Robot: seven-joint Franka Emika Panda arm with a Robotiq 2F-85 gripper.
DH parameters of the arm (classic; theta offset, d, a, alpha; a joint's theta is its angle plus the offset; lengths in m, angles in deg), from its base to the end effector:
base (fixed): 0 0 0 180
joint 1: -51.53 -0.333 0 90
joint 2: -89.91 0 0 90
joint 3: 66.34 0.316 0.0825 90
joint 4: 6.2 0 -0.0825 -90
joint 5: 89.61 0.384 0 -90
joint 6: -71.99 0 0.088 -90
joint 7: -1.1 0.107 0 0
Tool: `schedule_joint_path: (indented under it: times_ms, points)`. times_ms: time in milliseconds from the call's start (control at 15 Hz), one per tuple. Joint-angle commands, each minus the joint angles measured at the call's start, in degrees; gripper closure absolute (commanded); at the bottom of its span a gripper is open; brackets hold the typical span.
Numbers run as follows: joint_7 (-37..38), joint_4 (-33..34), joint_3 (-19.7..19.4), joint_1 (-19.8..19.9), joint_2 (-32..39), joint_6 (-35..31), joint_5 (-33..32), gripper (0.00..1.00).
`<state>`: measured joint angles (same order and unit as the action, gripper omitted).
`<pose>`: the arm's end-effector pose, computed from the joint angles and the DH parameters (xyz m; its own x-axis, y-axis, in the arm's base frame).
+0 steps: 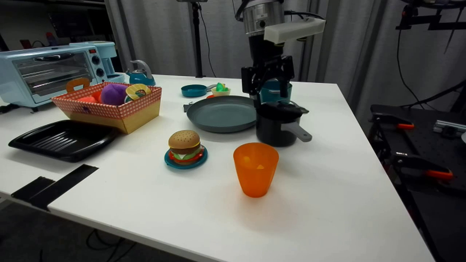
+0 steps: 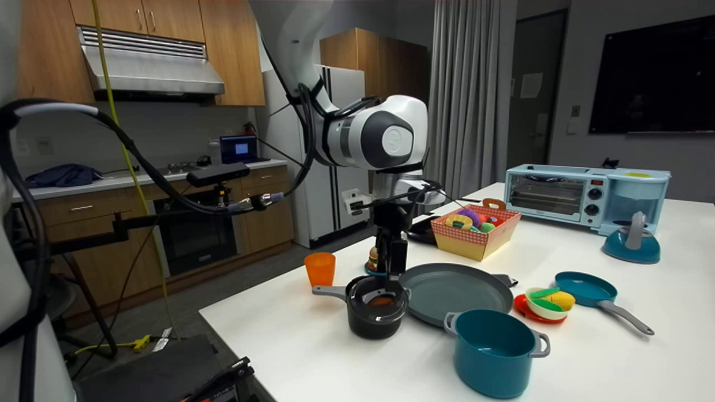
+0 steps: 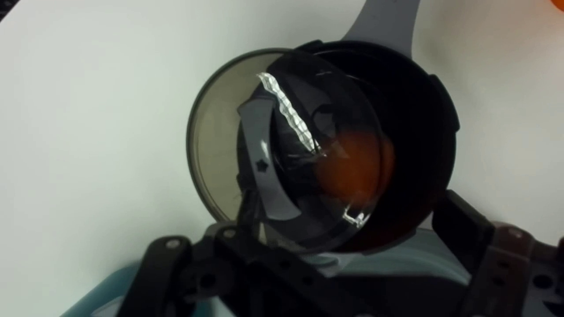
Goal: Move the black lid to the blue pot then move it back to the black pot
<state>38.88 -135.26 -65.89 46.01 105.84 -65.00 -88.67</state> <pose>0.5233 0.0549 0.2288 0.8347 -0.5381 -0.1171 -0.5327 -0.8429 0.0762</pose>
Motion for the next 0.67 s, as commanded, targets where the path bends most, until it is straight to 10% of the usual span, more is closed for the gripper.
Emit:
schedule_joint_path:
  times_ms: [0, 600]
  points:
    - [-0.88, 1.06, -0.79, 0.17, 0.03, 2.29, 1.27, 0.00]
    - [-1.14, 3.62, -0.38, -0.43, -0.64, 4.83, 0.79, 0.00]
